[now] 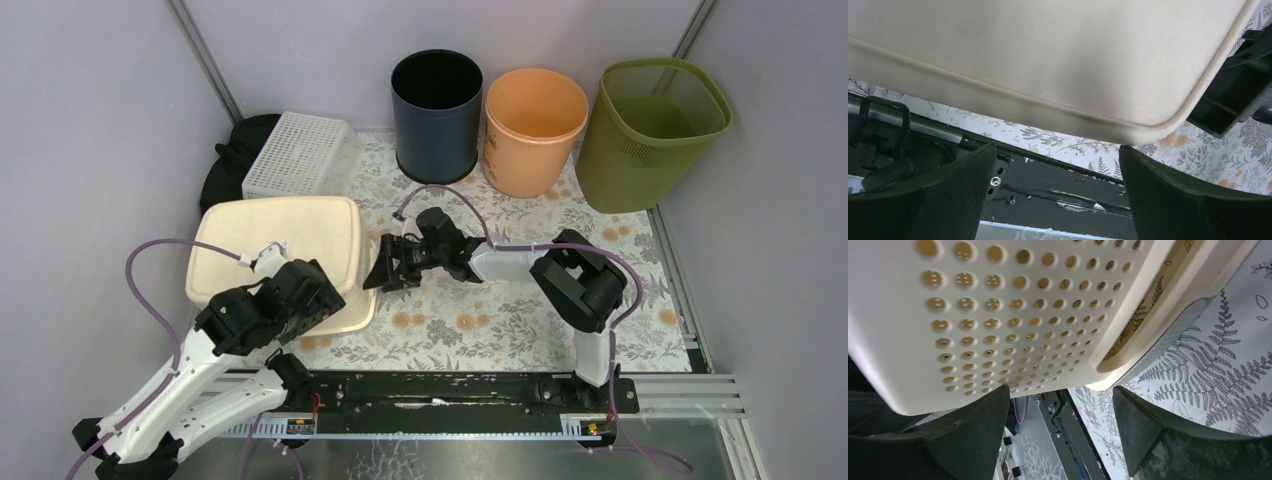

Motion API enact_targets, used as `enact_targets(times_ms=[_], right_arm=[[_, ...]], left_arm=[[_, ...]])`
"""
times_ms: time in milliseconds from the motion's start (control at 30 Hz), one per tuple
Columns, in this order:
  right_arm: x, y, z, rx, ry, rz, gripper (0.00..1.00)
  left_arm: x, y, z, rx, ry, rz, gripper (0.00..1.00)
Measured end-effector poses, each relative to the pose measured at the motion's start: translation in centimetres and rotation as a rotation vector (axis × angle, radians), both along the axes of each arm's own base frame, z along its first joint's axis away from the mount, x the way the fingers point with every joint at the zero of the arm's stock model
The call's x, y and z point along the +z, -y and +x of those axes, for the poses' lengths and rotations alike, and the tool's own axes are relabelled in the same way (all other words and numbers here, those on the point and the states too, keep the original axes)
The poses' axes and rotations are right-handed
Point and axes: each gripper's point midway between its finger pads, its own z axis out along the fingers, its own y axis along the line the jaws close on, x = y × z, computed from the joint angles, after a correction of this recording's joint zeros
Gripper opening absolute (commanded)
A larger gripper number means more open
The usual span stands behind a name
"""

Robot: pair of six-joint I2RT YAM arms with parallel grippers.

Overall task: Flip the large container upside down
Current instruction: Move the container to the center of the board.

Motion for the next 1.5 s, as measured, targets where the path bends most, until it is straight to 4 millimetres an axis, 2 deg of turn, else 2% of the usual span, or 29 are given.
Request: enact_targets(times_ms=[133, 267, 467, 667, 900, 1033, 1133, 1300, 1500], right_arm=[[-0.8, -0.9, -0.1, 0.016, -0.013, -0.01, 0.82], [-0.5, -2.3, -0.3, 0.04, -0.006, -0.001, 0.82], [0.4, -4.4, -1.7, 0.096, 0.011, 0.026, 0.82], [0.1, -6.3, -3.4, 0.146, 0.005, 0.026, 0.83], [-0.8, -6.5, -3.8, 0.161, 0.002, -0.013, 0.88], [-1.6, -5.6, -3.4, 0.148, 0.019, -0.07, 0.94], [-1.4, -4.0, -3.0, 0.122, 0.042, -0.115, 0.99], [0.7, -0.2, -3.3, 0.086, 0.104, -0.153, 0.99], [3.8, 4.5, -5.3, 0.071, 0.196, -0.166, 0.99]], left_arm=[[0.0, 0.0, 0.0, 0.0, 0.0, 0.001, 1.0], [0.0, -0.1, 0.0, 0.0, 0.001, -0.001, 1.0], [0.5, 0.0, 0.0, 0.0, 0.011, -0.01, 1.0], [0.9, 0.1, 0.1, -0.001, 0.02, -0.017, 1.0], [1.7, 0.5, 0.2, -0.032, 0.036, -0.033, 1.0], [3.4, 1.3, 0.7, -0.084, 0.084, -0.064, 1.0], [5.0, 1.8, 1.1, -0.119, 0.131, -0.089, 1.0], [6.5, 2.4, 1.5, -0.156, 0.177, -0.11, 1.0], [6.8, 4.0, 2.2, -0.198, 0.194, -0.145, 1.0]])
